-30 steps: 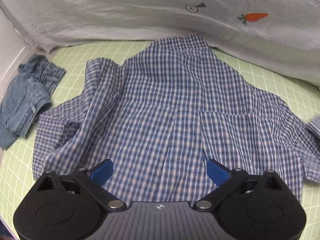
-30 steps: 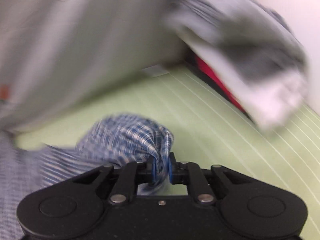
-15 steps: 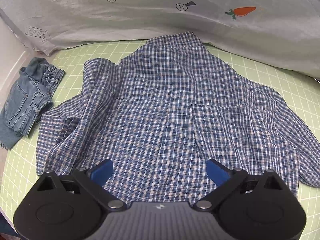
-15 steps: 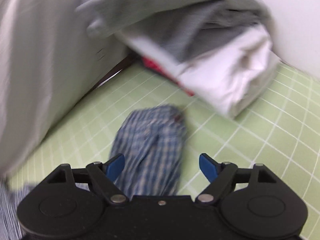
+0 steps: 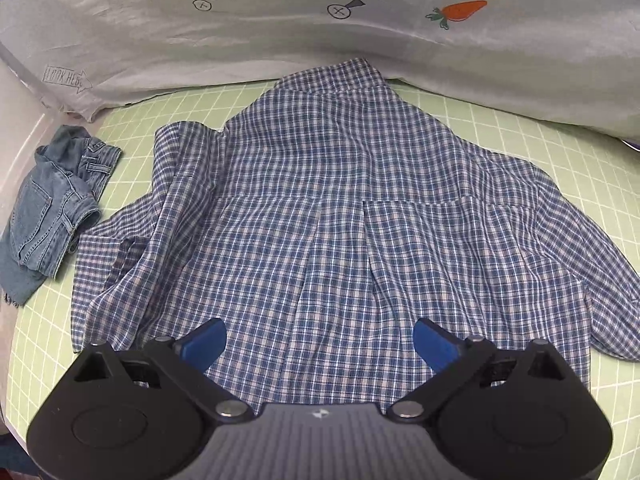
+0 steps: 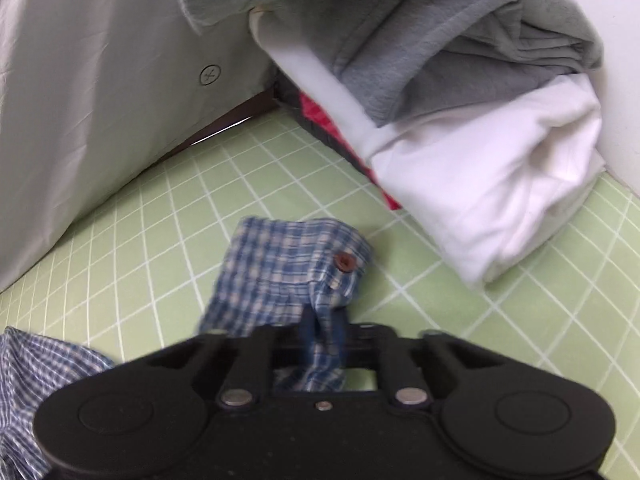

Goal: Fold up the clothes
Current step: 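Grasp the shirt cuff with the right gripper and lift it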

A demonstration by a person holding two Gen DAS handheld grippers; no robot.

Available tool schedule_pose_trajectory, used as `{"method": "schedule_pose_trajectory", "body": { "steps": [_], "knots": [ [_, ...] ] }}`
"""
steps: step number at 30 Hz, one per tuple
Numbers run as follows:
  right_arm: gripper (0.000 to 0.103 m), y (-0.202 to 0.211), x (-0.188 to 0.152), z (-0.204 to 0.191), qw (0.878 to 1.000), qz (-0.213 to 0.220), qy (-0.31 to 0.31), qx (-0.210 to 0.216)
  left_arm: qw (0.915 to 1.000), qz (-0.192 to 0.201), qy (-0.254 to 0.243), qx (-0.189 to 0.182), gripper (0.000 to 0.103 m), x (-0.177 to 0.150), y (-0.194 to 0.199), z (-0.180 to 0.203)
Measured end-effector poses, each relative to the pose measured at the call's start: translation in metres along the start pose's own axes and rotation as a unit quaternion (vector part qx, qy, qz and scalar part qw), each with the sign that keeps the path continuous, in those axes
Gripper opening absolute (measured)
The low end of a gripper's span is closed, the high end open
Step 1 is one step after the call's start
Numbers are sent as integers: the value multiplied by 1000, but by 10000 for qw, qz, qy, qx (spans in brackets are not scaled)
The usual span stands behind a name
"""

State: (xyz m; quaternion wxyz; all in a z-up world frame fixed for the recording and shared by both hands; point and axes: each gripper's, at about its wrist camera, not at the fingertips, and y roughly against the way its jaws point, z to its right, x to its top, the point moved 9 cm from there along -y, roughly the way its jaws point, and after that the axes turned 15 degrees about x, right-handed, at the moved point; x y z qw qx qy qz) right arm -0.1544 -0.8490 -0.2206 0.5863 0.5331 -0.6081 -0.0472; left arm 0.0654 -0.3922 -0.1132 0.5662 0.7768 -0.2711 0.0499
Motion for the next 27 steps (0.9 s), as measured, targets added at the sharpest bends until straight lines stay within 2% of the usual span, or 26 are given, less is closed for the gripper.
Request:
{"method": "schedule_pose_trajectory", "body": {
  "steps": [5,8,11,12,14,16,18,19,20,24,25,26,27],
  "knots": [
    [3,54,-17,36,9941,439,-319,-943,9999,-8,110,-11,99,-4,3,-4],
    [4,79,-41,48,9909,396,-543,-1163,9998,15,174,-45,99,-6,6,-8],
    [9,97,-65,59,9900,275,-831,-1109,9996,76,229,-142,99,-9,11,-12],
    [13,102,-73,65,9886,256,-1011,-1088,9995,101,245,-177,99,-10,13,-13],
    [44,106,-76,71,9866,281,-1168,-1105,9992,149,278,-234,99,-12,17,-16],
    [57,109,-75,77,9852,299,-1239,-1148,9990,162,323,-266,99,-17,19,-22],
    [55,111,-75,83,9837,317,-1310,-1191,9987,125,402,-294,99,-22,19,-28],
    [41,112,-74,85,9829,326,-1346,-1212,9984,87,457,-307,99,-24,18,-30],
    [23,114,-74,88,9821,335,-1381,-1234,9982,49,511,-320,99,-26,17,-33],
    [24,118,-72,96,9802,317,-1376,-1388,9964,-37,799,-292,99,-33,14,-46],
    [29,117,-70,90,9815,220,-1058,-1578,9958,-47,868,-271,99,-35,13,-50],
    [43,117,-66,80,9823,193,-741,-1707,9954,-73,926,-243,99,-36,11,-54],
    [52,116,-61,68,9834,229,-464,-1739,9949,-117,982,-220,99,-38,7,-59]
  ]
}}
